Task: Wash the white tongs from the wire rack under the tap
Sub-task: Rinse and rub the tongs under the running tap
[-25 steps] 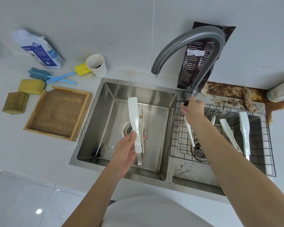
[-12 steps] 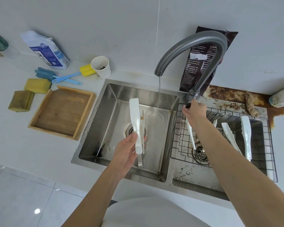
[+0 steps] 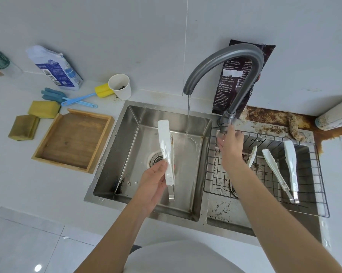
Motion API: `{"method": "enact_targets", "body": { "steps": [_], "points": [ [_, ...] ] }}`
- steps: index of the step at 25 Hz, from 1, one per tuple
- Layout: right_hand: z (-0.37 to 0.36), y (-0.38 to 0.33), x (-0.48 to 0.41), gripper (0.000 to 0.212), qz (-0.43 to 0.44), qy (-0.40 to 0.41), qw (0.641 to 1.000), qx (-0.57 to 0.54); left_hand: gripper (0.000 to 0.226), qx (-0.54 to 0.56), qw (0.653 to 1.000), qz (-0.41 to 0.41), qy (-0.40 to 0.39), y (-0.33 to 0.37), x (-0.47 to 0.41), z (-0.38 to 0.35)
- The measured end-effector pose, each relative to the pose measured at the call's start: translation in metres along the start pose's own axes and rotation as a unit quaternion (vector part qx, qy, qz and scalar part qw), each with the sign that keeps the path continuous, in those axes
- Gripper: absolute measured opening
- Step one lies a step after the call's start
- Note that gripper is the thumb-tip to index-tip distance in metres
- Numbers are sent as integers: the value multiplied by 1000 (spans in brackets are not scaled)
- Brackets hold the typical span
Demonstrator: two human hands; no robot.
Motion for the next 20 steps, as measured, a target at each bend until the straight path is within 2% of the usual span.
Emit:
{"method": "enact_targets", "body": {
  "steps": [2,5,6,9,12,16,20],
  "points": [
    [-2,10,34,54,62,-3,995,72,55,-5,1000,5,-8,0,-5,-4],
    [-22,30,85,28,110,-119,977,139,36,-21,1000,3,-15,3,-13,-9],
    [-29,35,98,26,115,-156,968,161,31,-34,999,0,-17,4,-15,-10],
    [-43,46,122,32,123,-204,951,195,30,-81,996,9,-43,10,-19,-11],
    [-50,46,134,23,134,-184,950,215,36,-108,990,27,-81,19,-18,-14],
    [-56,46,143,22,146,-140,947,248,36,-127,985,48,-107,28,-18,-11],
    [-69,56,156,23,133,-135,961,203,35,-149,980,51,-120,39,-17,-10]
  ]
}}
Point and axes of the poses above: each hand's wrist, its own x-axis away from the middle knuckle, its own z-axis out of the back of the hand, y = z × x, the point moved 5 cm from there along -x, towards the middle knuckle, and after that the axes turned 9 degrees about x, right-handed, at the moved point
